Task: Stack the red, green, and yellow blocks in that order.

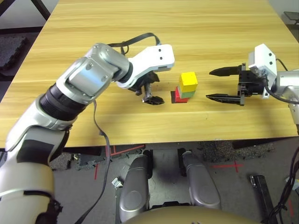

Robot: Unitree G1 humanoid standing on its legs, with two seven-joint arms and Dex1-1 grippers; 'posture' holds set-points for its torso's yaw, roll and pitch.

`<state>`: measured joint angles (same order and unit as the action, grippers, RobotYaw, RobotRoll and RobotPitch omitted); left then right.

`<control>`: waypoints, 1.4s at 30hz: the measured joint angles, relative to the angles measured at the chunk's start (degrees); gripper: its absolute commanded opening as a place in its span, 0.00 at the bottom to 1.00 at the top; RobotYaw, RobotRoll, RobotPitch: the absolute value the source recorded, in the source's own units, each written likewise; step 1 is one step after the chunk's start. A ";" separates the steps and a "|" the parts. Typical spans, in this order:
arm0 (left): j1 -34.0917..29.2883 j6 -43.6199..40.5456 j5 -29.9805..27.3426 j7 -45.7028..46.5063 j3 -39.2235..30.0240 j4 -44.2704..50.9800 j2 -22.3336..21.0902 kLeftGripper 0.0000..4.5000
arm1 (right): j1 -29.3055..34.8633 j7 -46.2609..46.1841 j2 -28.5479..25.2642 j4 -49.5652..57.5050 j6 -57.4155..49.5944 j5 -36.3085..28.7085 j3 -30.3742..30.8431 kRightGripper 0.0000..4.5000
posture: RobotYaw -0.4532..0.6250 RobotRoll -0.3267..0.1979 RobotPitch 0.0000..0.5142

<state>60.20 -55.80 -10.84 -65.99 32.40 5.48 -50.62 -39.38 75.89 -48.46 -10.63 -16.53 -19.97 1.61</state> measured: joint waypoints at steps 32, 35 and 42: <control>-28.16 38.01 8.29 71.34 -50.94 -11.53 27.97 0.99 | -12.30 -66.23 12.09 -35.70 25.80 13.75 -16.89 1.00 | 0.68 0.86 0.52; -29.28 39.02 8.34 73.34 -52.33 -11.25 28.14 0.99 | -6.93 -68.18 14.47 -28.89 23.58 11.87 -18.47 1.00 | 0.67 0.86 0.53; -32.47 40.07 8.16 74.50 -52.69 -9.85 29.68 0.99 | -0.01 -70.70 16.47 -17.64 18.45 9.51 -21.73 1.00 | 0.66 0.85 0.55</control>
<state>27.73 -15.73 -2.68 8.51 -20.28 -4.38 -20.94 -39.39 5.19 -31.99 -28.27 1.92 -10.45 -20.12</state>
